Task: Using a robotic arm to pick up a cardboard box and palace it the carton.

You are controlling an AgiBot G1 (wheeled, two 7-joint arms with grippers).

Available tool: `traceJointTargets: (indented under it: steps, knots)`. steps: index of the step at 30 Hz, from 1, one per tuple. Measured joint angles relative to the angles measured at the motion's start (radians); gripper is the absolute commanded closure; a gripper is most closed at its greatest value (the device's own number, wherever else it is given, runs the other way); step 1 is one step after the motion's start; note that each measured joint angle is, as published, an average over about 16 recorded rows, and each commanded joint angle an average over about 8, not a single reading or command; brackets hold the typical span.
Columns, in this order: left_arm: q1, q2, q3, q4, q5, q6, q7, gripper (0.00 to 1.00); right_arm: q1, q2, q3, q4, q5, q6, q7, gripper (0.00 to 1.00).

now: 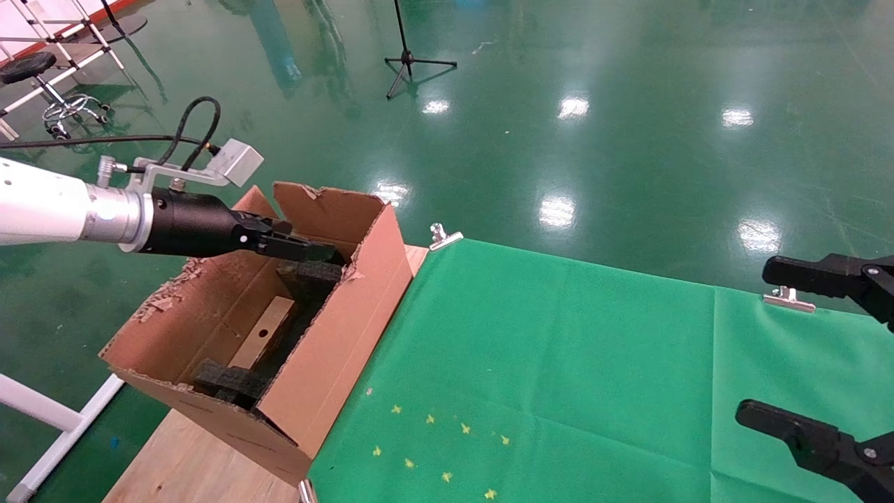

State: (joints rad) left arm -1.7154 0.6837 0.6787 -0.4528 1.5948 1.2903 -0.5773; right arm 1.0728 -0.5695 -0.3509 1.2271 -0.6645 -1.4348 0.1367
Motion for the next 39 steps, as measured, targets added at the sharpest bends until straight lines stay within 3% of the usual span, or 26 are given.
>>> traceJointTargets:
  steps: [14,39]
  knots:
    - [0.055,-0.01,-0.032,-0.077,-0.069,0.02,0.028,0.0,0.0,0.0,0.0,0.0,0.0,0.0,0.0,0.0]
    - [0.317,-0.038,-0.196,-0.414,-0.425,0.103,0.19,0.0,0.0,0.0,0.0,0.0,0.0,0.0,0.0,0.0]
